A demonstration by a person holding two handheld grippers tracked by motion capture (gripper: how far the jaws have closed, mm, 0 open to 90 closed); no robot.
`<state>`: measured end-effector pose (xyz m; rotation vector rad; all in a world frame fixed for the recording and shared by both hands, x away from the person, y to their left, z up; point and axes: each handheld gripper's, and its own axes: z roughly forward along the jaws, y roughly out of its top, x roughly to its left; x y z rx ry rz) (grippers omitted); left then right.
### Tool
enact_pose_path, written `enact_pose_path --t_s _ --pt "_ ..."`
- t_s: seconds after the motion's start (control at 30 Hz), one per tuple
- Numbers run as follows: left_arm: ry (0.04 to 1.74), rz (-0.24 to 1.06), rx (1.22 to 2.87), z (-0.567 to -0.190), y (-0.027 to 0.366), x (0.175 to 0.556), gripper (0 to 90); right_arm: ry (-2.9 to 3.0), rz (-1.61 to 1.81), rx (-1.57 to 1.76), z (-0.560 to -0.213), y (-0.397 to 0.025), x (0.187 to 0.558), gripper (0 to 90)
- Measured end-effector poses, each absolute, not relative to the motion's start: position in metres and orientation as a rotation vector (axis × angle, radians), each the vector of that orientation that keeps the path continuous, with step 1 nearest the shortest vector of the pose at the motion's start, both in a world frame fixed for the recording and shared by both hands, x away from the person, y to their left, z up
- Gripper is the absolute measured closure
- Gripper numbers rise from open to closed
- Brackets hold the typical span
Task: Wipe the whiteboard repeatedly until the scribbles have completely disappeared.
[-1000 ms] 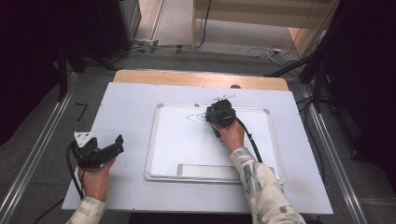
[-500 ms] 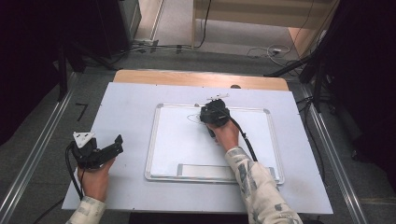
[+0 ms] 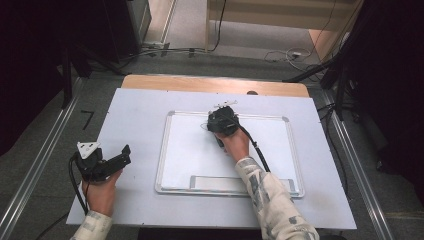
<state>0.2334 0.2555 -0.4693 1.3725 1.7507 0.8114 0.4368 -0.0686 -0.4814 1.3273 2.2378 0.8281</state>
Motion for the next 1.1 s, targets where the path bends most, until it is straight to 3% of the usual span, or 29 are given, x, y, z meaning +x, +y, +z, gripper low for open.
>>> enact_pose_path --t_s 1.1 --pt "1.753 0.812 1.359 -0.469 0.259 0.231 4.0 2.317 0.871 1.221 -0.483 -0.014 0.423 38.3"
